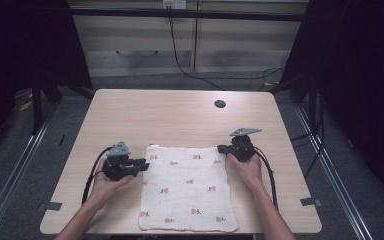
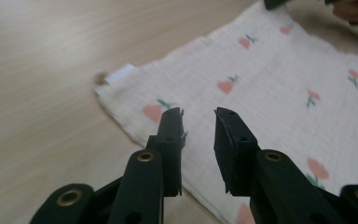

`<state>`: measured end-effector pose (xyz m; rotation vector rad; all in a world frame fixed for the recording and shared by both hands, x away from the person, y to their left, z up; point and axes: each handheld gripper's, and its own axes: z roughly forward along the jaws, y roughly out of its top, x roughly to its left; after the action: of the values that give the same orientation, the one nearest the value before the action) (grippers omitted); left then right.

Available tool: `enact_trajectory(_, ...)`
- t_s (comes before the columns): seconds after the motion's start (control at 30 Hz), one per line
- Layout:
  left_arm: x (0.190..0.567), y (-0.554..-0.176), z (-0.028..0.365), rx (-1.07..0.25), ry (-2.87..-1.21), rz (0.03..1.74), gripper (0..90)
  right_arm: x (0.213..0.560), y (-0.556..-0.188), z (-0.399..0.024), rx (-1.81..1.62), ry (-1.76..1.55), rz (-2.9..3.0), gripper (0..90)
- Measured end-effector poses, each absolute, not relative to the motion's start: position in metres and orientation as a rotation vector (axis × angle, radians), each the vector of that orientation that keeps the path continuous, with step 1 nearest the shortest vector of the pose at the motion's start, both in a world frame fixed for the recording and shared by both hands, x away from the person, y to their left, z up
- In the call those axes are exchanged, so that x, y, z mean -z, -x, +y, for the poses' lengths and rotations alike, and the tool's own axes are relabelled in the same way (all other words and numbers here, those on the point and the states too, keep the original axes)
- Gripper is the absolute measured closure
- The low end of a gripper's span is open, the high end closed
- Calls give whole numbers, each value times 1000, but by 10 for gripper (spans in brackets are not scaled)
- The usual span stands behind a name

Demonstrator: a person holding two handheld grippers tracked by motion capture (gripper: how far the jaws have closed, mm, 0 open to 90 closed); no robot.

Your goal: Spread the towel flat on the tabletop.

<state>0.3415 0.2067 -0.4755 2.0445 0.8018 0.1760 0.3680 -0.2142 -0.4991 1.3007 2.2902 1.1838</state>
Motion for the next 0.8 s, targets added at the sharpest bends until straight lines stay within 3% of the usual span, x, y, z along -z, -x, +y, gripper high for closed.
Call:
enact_trajectory(0.37, 487, -393, 199, -184, -1995, 924, 711, 499, -367, -213, -1222, -1303, 2302, 876)
enact_trajectory(0.8, 504, -408, 190, -187, -2017, 977, 611, 498, -366, -217, -1261, -1304, 2298, 876)
